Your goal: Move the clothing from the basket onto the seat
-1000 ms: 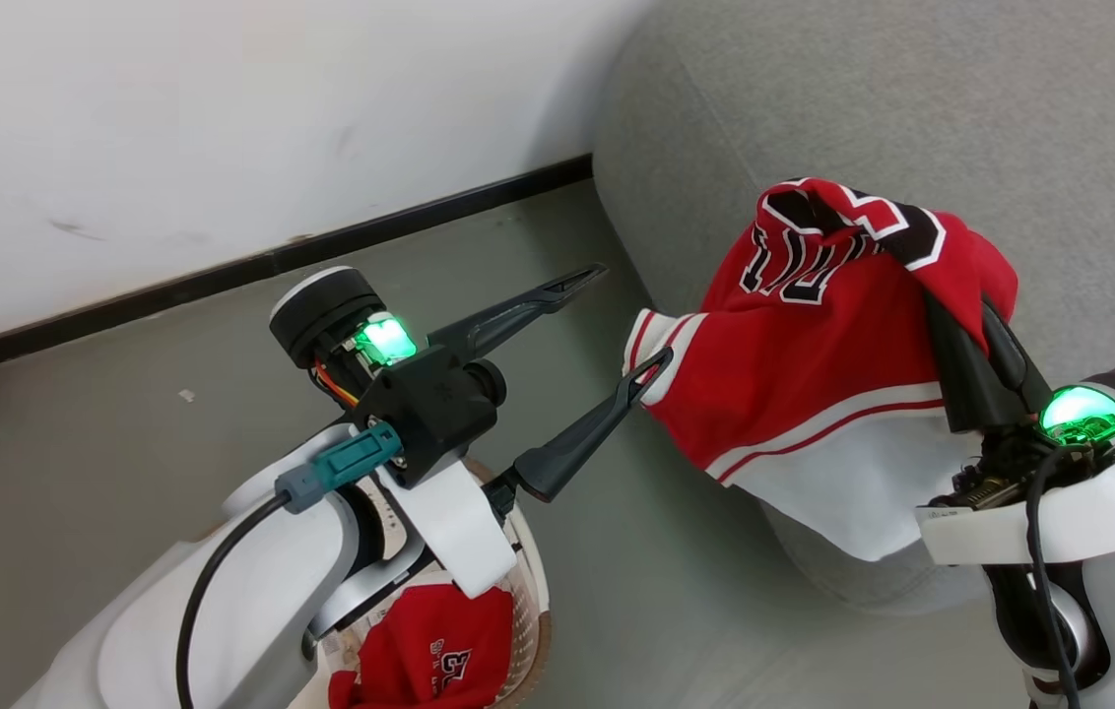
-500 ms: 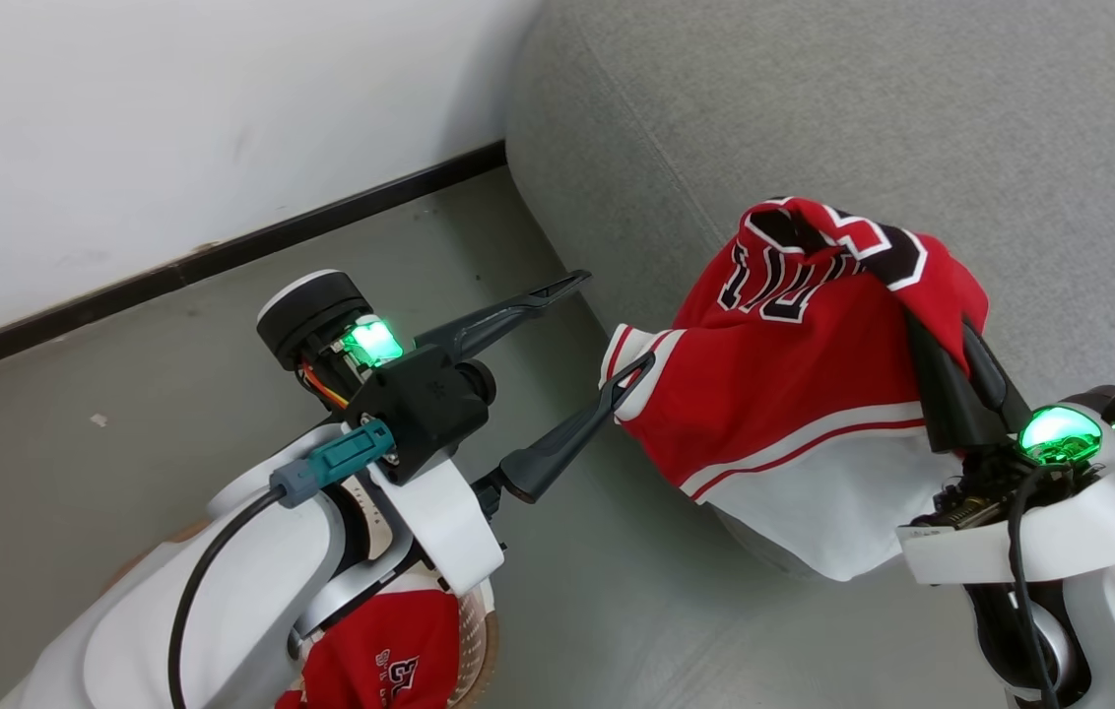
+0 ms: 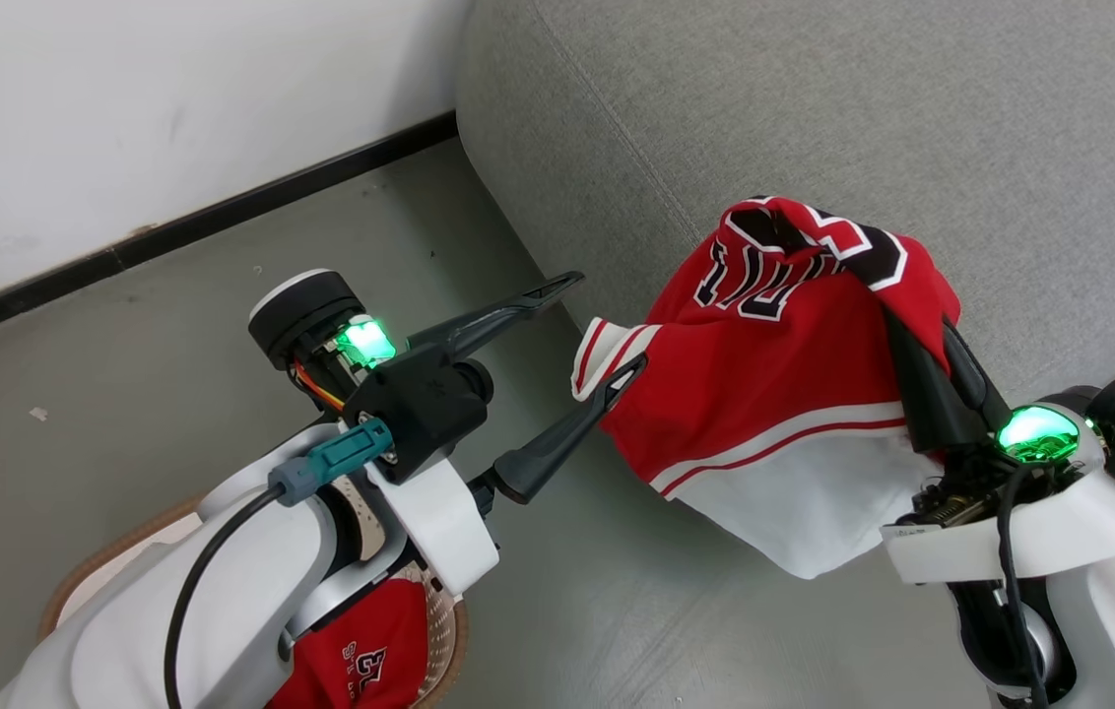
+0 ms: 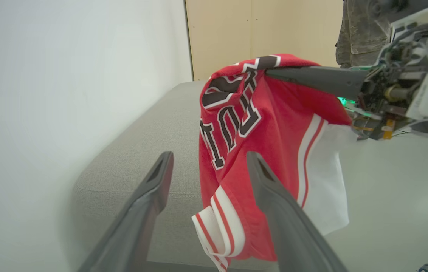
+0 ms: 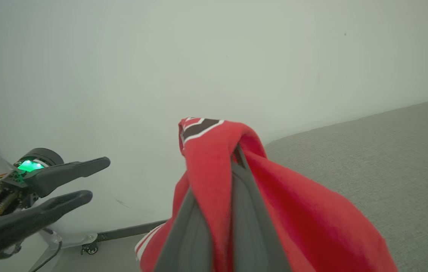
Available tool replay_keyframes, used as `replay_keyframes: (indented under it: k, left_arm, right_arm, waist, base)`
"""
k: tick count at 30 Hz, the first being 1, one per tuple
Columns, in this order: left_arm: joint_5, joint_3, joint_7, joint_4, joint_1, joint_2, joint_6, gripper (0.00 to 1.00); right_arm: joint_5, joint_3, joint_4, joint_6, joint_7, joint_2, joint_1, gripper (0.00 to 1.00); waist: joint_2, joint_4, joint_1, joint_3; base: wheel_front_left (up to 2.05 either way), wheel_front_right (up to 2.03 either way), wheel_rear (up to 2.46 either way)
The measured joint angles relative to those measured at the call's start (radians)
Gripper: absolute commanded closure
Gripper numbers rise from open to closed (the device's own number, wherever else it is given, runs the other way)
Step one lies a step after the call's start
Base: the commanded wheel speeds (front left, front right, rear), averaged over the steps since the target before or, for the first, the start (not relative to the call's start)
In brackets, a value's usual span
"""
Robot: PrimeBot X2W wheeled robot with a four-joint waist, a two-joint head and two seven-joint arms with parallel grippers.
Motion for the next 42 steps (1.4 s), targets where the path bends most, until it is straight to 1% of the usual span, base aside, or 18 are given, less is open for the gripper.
replay_keyframes:
  k: [5, 9, 15, 20, 26, 30, 33, 34, 39, 42]
  left_arm:
    - [0.000, 0.001, 0.014, -0.013, 0.000, 0.010, 0.009, 0.00]
    - [0.000, 0.003, 0.026, -0.027, 0.000, 0.016, 0.010, 0.00]
    - [0.000, 0.006, 0.044, -0.048, 0.000, 0.022, 0.023, 0.00]
    - [0.001, 0.007, 0.061, -0.069, -0.001, 0.028, 0.035, 0.00]
    - [0.001, 0.007, 0.082, -0.108, -0.005, 0.031, 0.035, 0.00]
    - [0.002, 0.009, 0.097, -0.132, -0.018, 0.036, 0.044, 0.00]
    - [0.002, 0.009, 0.109, -0.147, -0.019, 0.040, 0.044, 0.00]
    - [0.002, 0.009, 0.109, -0.147, -0.019, 0.040, 0.044, 0.00]
    - [0.002, 0.011, 0.131, -0.175, -0.023, 0.050, 0.045, 0.00]
    - [0.002, 0.014, 0.143, -0.199, -0.039, 0.053, 0.049, 0.00]
  right_arm:
    - [0.028, -0.003, 0.017, 0.000, 0.000, 0.001, -0.044, 1.00]
    - [0.049, -0.014, 0.036, 0.000, 0.000, -0.018, -0.105, 1.00]
    - [0.059, -0.043, 0.083, 0.000, 0.000, -0.078, -0.223, 1.00]
    - [0.080, -0.075, 0.155, 0.000, 0.000, -0.126, -0.319, 1.00]
    - [0.103, -0.132, 0.236, 0.000, 0.004, -0.172, -0.444, 1.00]
    - [0.113, -0.158, 0.291, 0.000, 0.032, -0.202, -0.533, 1.00]
    - [0.117, -0.176, 0.328, 0.000, 0.049, -0.222, -0.600, 1.00]
    - [0.117, -0.176, 0.328, 0.000, 0.049, -0.222, -0.600, 1.00]
    - [0.117, -0.205, 0.391, 0.000, 0.081, -0.262, -0.712, 1.00]
    - [0.116, -0.243, 0.441, 0.000, 0.092, -0.289, -0.796, 1.00]
  waist:
    - [0.0000, 0.001, 0.0000, 0.024]
    - [0.0000, 0.007, 0.0000, 0.045]
    - [0.0000, 0.023, 0.0000, 0.079]
    - [0.0000, 0.040, 0.0000, 0.112]
    - [0.0000, 0.062, 0.0000, 0.156]
    - [0.0000, 0.077, 0.0000, 0.187]
    - [0.0000, 0.088, 0.0000, 0.212]
    - [0.0000, 0.088, 0.0000, 0.212]
    - [0.0000, 0.106, 0.0000, 0.254]
    - [0.0000, 0.120, 0.0000, 0.290]
  base:
    - [0.00, 0.00, 0.00]
    - [0.00, 0.00, 0.00]
    - [0.00, 0.00, 0.00]
    - [0.00, 0.00, 0.00]
    - [0.00, 0.00, 0.00]
    - [0.00, 0.00, 0.00]
    - [0.00, 0.00, 0.00]
    - [0.00, 0.00, 0.00]
    - [0.00, 0.00, 0.00]
    - [0.00, 0.00, 0.00]
